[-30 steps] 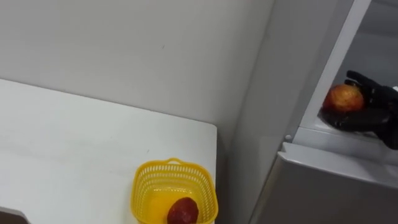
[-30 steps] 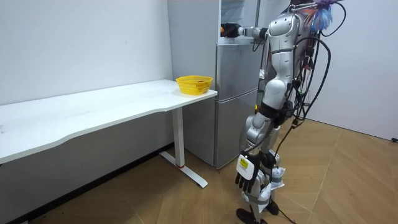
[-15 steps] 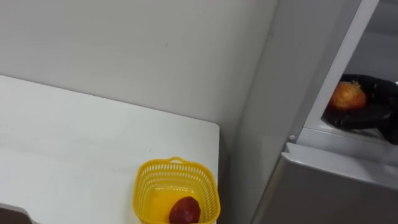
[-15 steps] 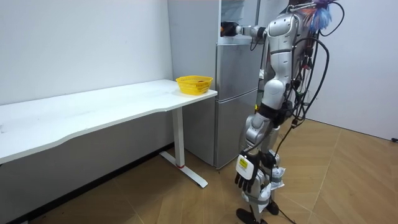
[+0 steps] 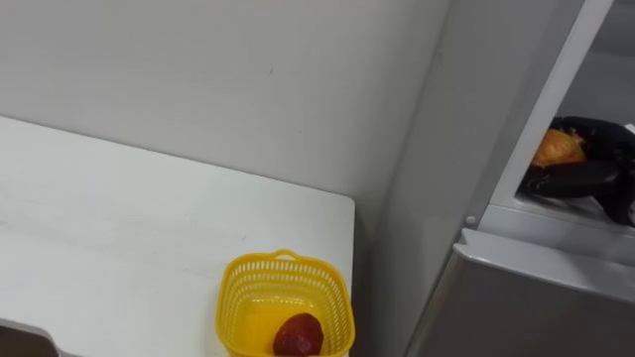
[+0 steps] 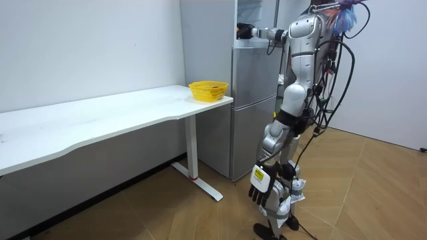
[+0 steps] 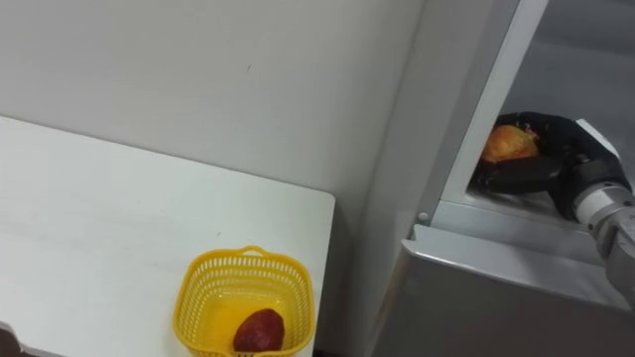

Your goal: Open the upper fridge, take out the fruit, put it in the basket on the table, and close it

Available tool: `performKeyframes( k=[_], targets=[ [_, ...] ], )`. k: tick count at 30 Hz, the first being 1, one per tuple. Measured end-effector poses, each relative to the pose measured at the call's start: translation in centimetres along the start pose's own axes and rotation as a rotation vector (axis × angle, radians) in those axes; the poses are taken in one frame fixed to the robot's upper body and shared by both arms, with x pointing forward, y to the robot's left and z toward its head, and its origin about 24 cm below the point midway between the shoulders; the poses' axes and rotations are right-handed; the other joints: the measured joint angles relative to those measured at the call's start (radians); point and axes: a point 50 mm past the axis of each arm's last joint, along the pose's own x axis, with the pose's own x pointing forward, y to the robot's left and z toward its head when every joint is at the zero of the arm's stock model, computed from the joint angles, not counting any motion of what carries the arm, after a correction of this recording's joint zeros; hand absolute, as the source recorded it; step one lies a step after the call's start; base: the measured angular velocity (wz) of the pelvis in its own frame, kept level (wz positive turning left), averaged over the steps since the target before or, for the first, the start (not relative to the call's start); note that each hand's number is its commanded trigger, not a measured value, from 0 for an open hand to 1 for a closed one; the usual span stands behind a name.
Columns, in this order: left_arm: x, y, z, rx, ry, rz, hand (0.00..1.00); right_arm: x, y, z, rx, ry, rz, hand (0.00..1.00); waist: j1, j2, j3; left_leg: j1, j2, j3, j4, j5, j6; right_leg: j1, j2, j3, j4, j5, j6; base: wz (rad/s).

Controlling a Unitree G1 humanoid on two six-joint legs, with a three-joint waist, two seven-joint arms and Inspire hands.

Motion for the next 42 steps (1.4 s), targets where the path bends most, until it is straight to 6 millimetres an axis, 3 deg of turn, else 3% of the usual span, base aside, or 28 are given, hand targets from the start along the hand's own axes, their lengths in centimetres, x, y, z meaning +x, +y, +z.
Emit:
performKeyframes(
  k=[5, 16, 22, 24, 30, 37, 42],
  targets=[
    [0.1, -0.8, -0.2, -0.007, 0.004, 0.002, 0.00, 0.1, 0.5, 0.7, 0.026, -0.029, 0.006, 1.00, -0.010, 0.032, -0.0100, 0.000, 0.000, -0.001, 0.001, 0.000, 0.000, 0.000, -0.001, -0.004, 0.002, 0.000, 0.000, 0.01],
    [0.1, -0.6, 0.2, -0.021, -0.021, 0.045, 0.00, -1.3, 2.6, 3.0, -0.002, -0.184, -0.024, 1.00, -0.058, 0.036, -0.0128, -0.008, 0.002, 0.009, 0.007, 0.003, -0.004, -0.012, -0.002, -0.005, 0.009, 0.000, 0.000, 0.00],
    [0.1, -0.8, 0.2, -0.019, -0.039, 0.056, 0.00, -3.6, 4.5, 5.6, -0.083, -0.354, -0.026, 1.00, -0.079, 0.060, -0.0126, 0.008, 0.003, 0.024, -0.011, 0.002, -0.003, -0.008, 0.000, 0.017, 0.009, 0.000, 0.000, -0.10],
    [0.1, -0.8, 0.2, -0.018, -0.037, 0.064, 0.00, -4.7, 5.7, 6.9, -0.089, -0.450, -0.001, 1.00, -0.089, 0.072, -0.0090, 0.015, 0.004, 0.029, -0.013, 0.002, -0.003, -0.003, 0.000, 0.018, 0.009, 0.000, 0.000, -0.04],
    [0.1, -0.9, 0.7, -0.019, -0.065, 0.072, 0.00, -6.9, 7.7, 9.3, -0.127, -0.645, -0.003, 1.00, -0.094, 0.084, -0.0077, 0.023, 0.007, 0.046, -0.011, 0.003, -0.003, 0.003, 0.003, 0.029, 0.005, -0.001, -0.001, -0.02],
    [0.2, -1.5, 0.7, -0.022, -0.067, 0.054, 0.00, -9.2, 9.6, 10.6, -0.228, -0.796, 0.018, 1.00, -0.094, 0.088, -0.0104, 0.022, 0.008, 0.055, -0.003, 0.002, -0.003, -0.003, 0.004, 0.041, 0.007, -0.001, -0.001, -0.04],
    [0.3, -1.7, 2.0, 0.027, -0.095, 0.046, 0.00, -10.8, 12.6, 10.5, -0.277, -0.877, 0.157, 1.00, -0.080, 0.092, -0.0114, 0.024, 0.009, 0.053, -0.008, 0.002, -0.003, -0.007, 0.003, 0.042, 0.011, -0.001, -0.001, -0.01]
  ],
)
